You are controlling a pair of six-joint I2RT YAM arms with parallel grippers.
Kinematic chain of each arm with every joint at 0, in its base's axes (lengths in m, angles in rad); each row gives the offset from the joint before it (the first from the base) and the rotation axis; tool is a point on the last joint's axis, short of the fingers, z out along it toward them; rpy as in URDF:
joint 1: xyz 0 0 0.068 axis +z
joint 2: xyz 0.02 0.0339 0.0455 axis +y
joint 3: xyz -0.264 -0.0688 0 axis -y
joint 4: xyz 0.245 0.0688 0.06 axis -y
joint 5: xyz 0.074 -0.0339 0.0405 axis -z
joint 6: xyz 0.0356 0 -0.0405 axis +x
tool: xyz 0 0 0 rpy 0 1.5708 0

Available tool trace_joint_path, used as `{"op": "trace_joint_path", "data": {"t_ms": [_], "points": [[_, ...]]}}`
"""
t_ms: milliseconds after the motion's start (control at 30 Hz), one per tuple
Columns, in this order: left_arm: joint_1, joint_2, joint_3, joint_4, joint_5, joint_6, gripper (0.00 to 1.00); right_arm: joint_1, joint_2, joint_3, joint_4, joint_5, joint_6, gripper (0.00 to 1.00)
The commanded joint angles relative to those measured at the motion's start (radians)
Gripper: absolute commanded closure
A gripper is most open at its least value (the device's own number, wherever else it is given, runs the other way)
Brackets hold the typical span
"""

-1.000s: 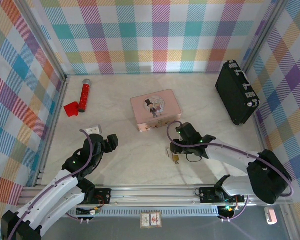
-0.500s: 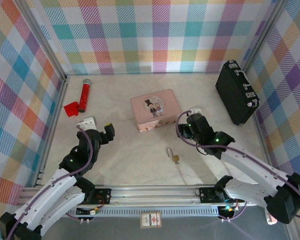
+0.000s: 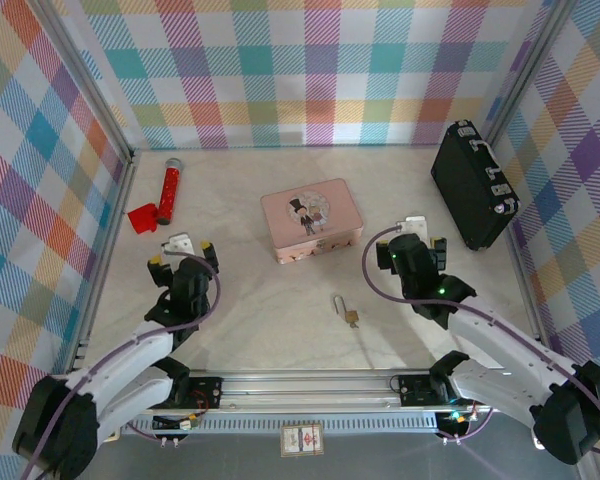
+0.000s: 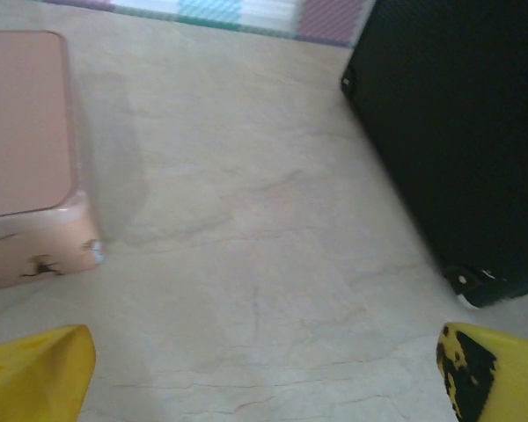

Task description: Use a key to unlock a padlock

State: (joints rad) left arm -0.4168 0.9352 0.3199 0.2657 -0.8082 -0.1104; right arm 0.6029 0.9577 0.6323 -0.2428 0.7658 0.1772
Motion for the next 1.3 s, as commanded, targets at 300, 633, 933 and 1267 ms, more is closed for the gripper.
{"op": "trace_joint_path", "data": {"t_ms": [300,633,933,1267], "points": [[0.111,0.402,0.099,0.276,0.23,0.106,0.0,-0.079,0.038,-0.102,0.158,0.044,0.02,0.01],[0.146,0.627,0.192,0.431,0.274,0.24,0.0,-0.143,0.085,-0.159,0.364,0.027,-0.076,0.01],[0.305,0.638,0.082,0.61,0.553,0.126,0.0,-0.227,0.28,-0.215,0.673,-0.009,-0.128,0.01],[0.306,0.645,0.079,0.622,0.548,0.126,0.0,-0.294,0.464,-0.204,0.949,-0.241,-0.301,0.01]]}}
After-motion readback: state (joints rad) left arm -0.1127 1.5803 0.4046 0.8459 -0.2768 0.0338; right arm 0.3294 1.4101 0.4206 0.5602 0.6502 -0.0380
